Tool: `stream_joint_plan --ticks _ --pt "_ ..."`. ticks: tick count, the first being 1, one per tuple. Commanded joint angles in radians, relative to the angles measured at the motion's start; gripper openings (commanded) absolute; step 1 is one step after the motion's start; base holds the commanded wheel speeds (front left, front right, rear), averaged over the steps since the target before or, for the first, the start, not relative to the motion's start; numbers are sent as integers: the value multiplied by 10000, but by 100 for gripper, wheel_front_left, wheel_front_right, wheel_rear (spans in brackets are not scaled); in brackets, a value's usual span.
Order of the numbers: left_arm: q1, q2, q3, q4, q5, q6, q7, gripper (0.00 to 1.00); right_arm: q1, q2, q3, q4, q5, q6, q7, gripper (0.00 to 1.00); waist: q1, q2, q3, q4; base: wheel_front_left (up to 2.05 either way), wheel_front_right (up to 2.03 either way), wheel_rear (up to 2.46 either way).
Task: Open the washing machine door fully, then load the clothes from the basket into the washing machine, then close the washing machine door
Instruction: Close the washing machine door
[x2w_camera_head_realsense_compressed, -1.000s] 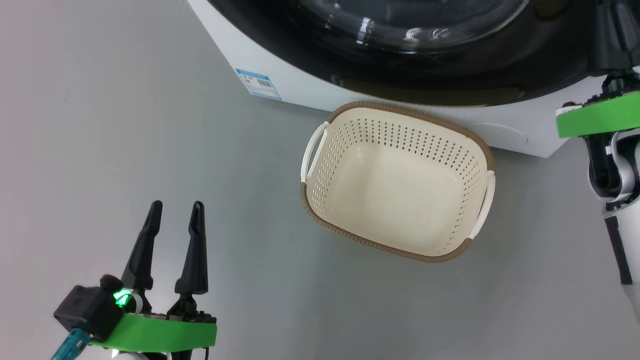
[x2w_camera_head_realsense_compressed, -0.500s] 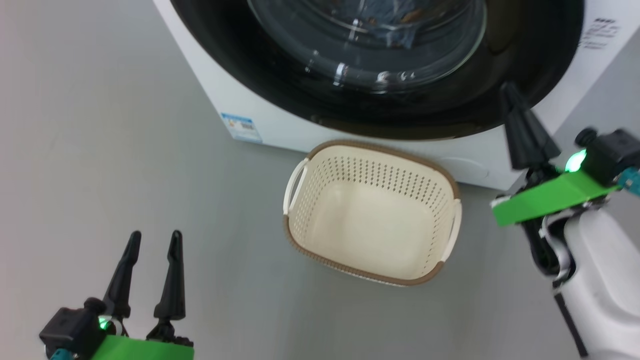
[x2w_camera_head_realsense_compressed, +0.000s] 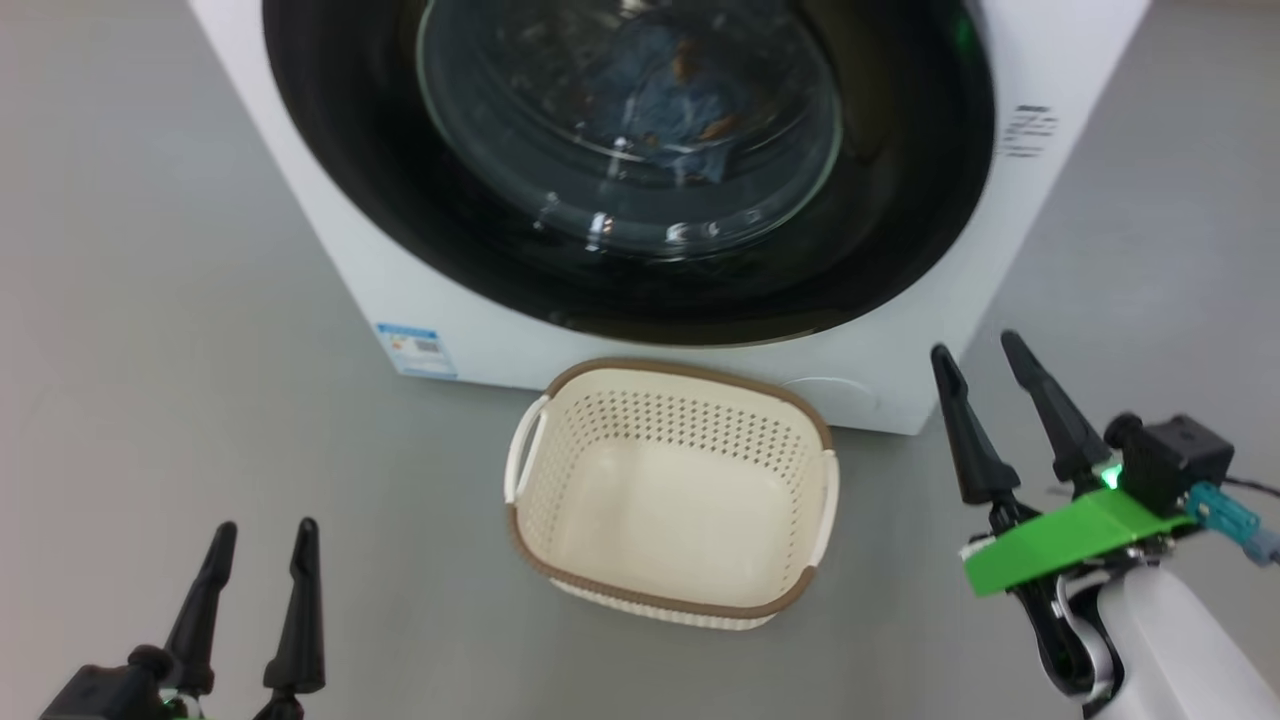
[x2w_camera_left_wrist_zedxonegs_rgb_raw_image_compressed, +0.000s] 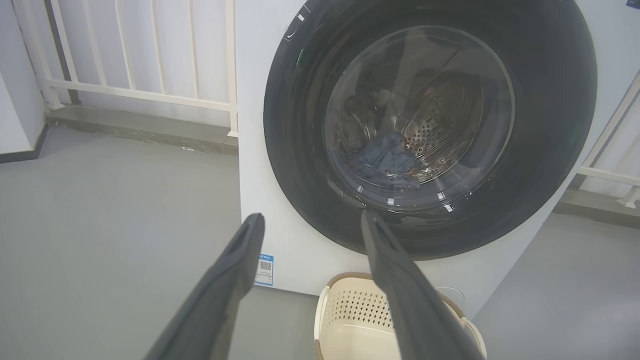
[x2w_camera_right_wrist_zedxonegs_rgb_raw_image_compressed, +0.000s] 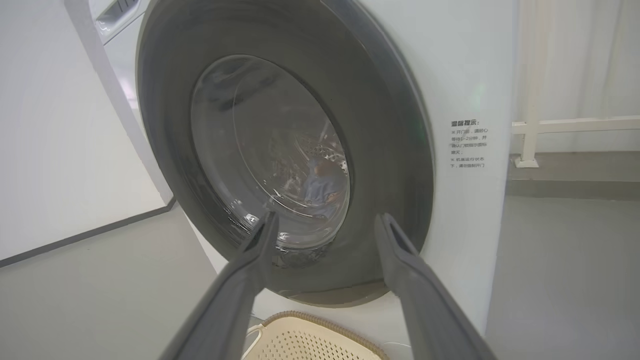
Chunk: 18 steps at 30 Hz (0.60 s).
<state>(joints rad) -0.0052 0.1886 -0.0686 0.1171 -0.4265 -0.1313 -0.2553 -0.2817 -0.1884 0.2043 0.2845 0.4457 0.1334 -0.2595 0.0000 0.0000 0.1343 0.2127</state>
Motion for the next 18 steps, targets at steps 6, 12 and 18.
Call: stream_joint_plan --ticks 6,12,18 --pt "16 240 552 -40 152 6 -65 100 772 -4 -106 -357 136 -27 -23 100 0 0 -533 -847 0 0 0" --pt "103 247 762 81 218 6 -65 100 1320 -34 -392 -377 77 -27 -23 100 0 0 -703 -1332 0 0 0" --pt "299 281 1053 177 305 6 -65 100 1650 -27 -524 -405 54 -27 -23 100 0 0 -862 -1866 0 0 0"
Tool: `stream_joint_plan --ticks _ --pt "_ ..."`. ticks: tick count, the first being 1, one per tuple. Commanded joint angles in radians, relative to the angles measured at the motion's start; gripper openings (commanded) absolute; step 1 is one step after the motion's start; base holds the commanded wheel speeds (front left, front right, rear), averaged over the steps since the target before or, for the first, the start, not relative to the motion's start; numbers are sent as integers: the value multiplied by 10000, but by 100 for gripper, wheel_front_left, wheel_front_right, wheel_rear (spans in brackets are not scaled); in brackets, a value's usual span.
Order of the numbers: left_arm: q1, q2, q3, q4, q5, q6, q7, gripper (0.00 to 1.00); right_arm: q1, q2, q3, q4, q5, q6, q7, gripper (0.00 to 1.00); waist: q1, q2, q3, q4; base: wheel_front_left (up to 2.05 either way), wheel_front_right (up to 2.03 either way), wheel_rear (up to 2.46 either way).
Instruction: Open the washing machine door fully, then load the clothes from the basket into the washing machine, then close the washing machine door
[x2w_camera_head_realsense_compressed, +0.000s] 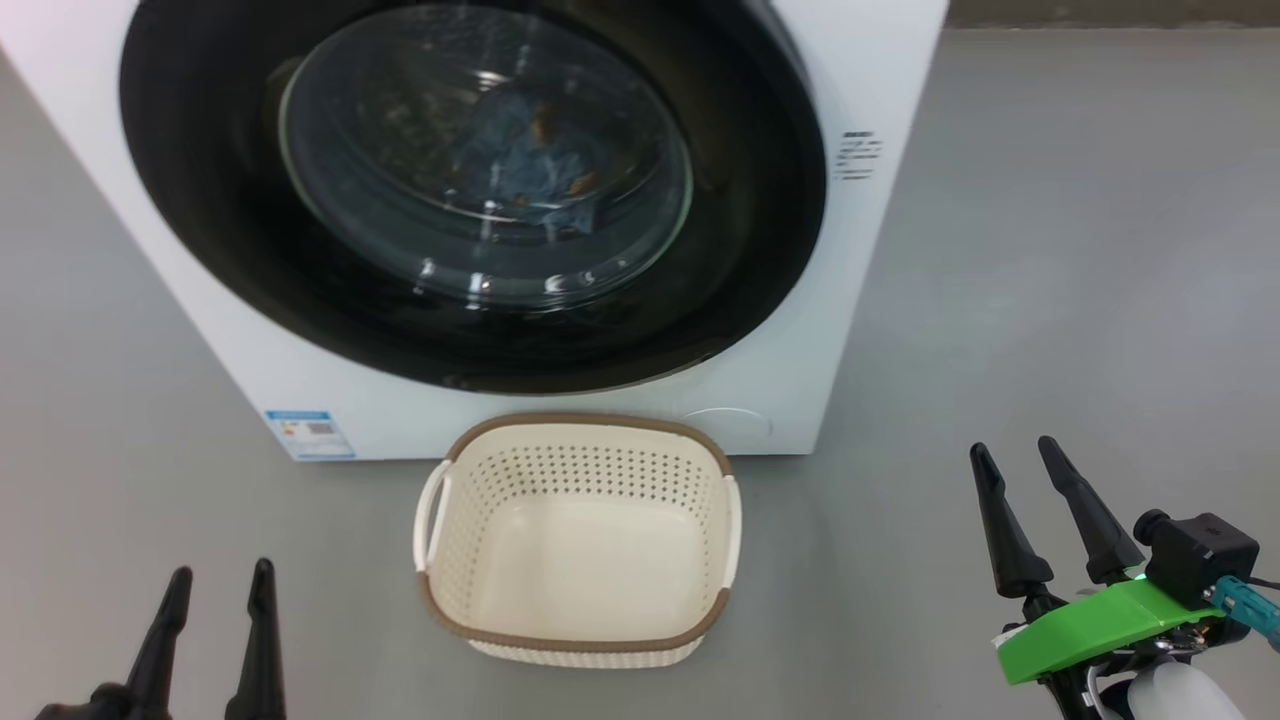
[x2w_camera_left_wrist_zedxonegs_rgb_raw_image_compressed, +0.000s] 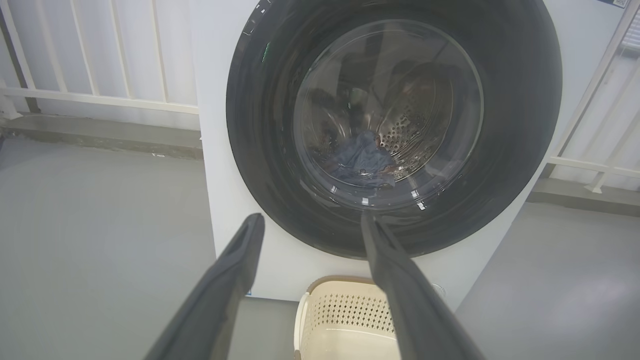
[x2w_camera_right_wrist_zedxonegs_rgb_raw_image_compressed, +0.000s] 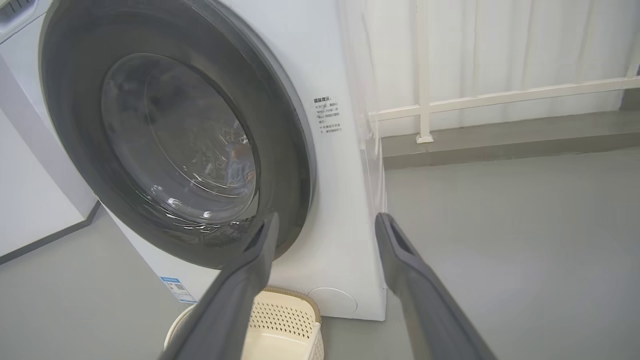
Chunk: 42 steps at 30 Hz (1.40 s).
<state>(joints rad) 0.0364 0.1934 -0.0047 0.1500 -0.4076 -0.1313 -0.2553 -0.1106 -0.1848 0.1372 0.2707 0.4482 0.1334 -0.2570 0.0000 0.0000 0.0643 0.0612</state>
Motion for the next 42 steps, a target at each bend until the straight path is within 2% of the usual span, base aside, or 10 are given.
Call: stream_joint_plan --ticks 1,13,24,42 --pt "-81 240 459 -133 128 6 -65 100 -37 -65 146 -277 22 -27 -48 100 0 0 -184 -443 0 0 0" --pt "148 205 901 -99 350 6 -65 100 245 -184 -99 -333 30 -27 -48 100 0 0 -361 -1019 0 0 0" --pt "464 1 1441 -216 657 6 -65 100 731 -279 -345 -401 29 -27 -48 100 0 0 -635 -1226 0 0 0" --pt "616 2 1529 -316 688 6 -65 100 978 -229 -591 -514 -30 -27 -48 100 0 0 -647 -1376 0 0 0"
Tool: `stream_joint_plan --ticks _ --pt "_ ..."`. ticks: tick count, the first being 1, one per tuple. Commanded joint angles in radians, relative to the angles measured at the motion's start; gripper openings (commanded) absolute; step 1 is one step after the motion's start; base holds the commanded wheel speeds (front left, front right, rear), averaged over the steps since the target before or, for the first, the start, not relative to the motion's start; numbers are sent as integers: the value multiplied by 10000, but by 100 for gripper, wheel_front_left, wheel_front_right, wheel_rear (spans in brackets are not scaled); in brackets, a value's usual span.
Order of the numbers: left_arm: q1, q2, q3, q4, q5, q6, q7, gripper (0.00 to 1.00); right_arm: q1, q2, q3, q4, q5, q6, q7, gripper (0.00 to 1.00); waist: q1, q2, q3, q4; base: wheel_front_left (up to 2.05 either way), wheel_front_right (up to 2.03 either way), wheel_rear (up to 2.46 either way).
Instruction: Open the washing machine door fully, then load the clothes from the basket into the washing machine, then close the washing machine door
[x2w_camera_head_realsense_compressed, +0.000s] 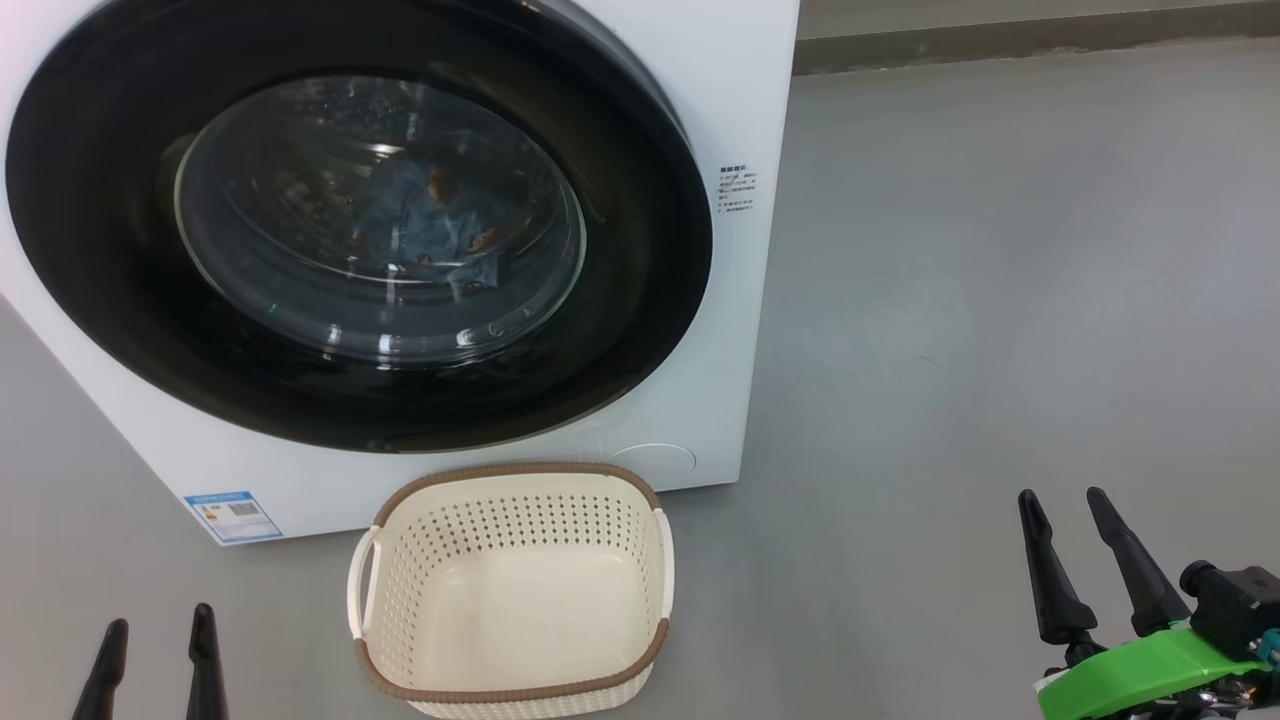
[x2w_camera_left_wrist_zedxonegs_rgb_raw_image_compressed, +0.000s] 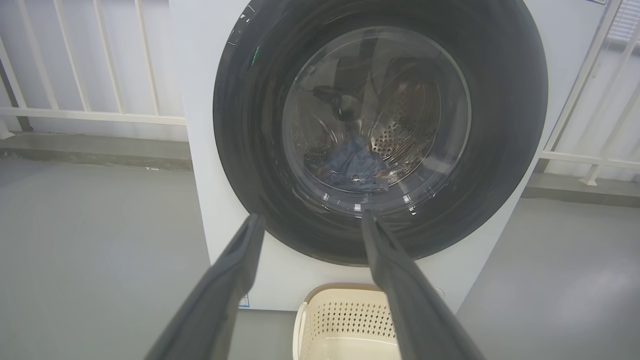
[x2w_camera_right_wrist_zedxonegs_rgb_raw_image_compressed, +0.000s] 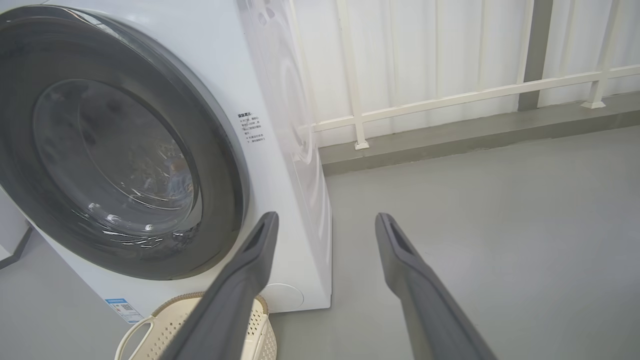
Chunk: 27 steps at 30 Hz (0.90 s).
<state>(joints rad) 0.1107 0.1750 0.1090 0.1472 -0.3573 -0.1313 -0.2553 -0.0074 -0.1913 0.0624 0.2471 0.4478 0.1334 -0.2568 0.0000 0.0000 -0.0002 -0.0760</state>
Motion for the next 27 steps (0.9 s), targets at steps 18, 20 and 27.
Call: stream_joint_plan --ticks 18,20,27 --pt "5 -424 -61 566 -462 0 160 0 163 368 -3 528 364 -1 130 0 9 0 3 -32 0 0 0" --pt "-29 -437 -59 568 -662 3 219 0 147 382 -30 516 554 -1 187 0 12 0 -3 -18 0 0 0" --pt "-158 -485 -59 569 -1362 28 417 0 70 432 -120 492 1218 -3 385 0 1 0 8 28 0 0 0"
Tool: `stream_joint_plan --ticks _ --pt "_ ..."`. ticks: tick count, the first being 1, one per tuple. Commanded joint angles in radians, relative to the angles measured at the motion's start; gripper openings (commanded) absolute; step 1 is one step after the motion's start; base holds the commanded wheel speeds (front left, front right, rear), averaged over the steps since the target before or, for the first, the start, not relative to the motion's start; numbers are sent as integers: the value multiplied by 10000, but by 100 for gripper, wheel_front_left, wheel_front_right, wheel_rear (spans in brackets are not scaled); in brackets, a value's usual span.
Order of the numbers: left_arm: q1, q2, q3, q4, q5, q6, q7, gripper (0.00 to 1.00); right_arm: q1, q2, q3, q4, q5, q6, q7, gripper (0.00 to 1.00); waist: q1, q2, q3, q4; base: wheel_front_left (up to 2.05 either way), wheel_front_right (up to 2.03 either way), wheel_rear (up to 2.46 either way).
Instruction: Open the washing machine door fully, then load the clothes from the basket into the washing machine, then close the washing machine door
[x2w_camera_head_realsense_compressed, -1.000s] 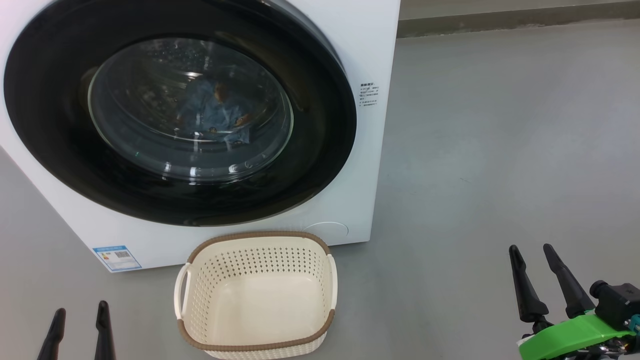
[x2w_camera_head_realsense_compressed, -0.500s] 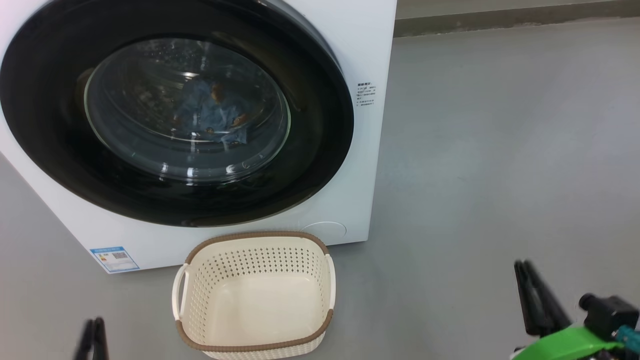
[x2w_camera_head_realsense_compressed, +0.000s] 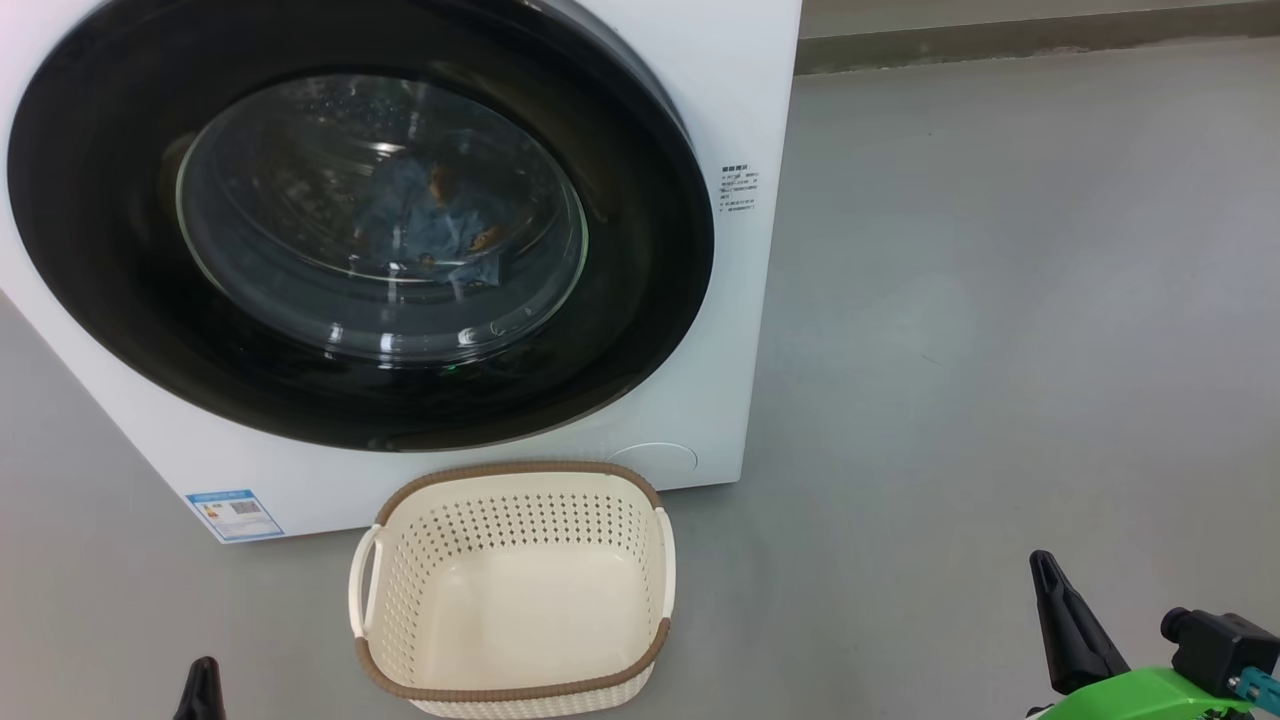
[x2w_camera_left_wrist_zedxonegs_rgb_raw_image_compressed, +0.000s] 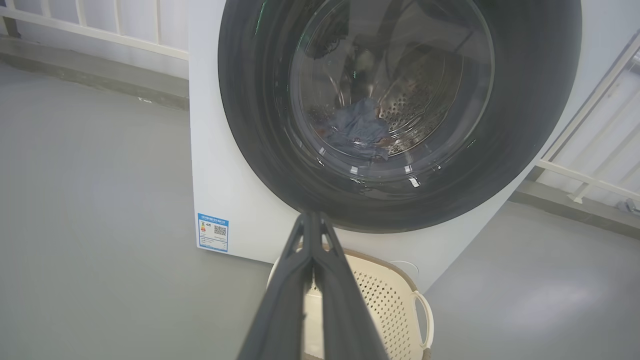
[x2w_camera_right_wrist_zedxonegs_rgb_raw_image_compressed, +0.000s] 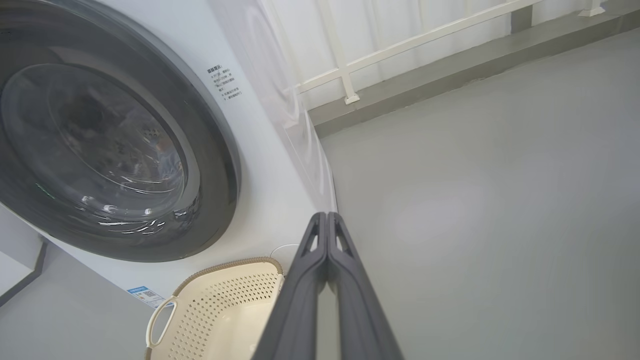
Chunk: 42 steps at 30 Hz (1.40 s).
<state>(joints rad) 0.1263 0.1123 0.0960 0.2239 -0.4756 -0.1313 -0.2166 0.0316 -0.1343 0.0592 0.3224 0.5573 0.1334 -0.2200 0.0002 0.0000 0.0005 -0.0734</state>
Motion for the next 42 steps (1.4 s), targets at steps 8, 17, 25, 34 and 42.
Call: stream_joint_plan --ticks 8,17,25,34,42 --pt "-458 87 76 -199 -981 54 259 0 -407 -81 -189 -291 883 -5 242 0 -1 0 -1 53 0 0 0" --pt "-620 26 83 -197 -1878 82 520 0 -504 -17 -303 -325 1735 -6 493 0 -1 0 -2 112 0 0 0" --pt "-748 -22 90 -193 -2578 102 724 0 -579 32 -390 -351 2400 -8 689 0 -1 0 -3 158 0 0 0" --pt "-913 -83 100 -186 -3477 128 988 0 -675 95 -502 -385 3257 -10 940 0 -1 0 -4 217 0 0 0" --pt "-1060 -138 110 -179 -4273 150 1223 0 -761 149 -601 -415 4016 -12 1162 0 -1 0 -6 269 0 0 0"
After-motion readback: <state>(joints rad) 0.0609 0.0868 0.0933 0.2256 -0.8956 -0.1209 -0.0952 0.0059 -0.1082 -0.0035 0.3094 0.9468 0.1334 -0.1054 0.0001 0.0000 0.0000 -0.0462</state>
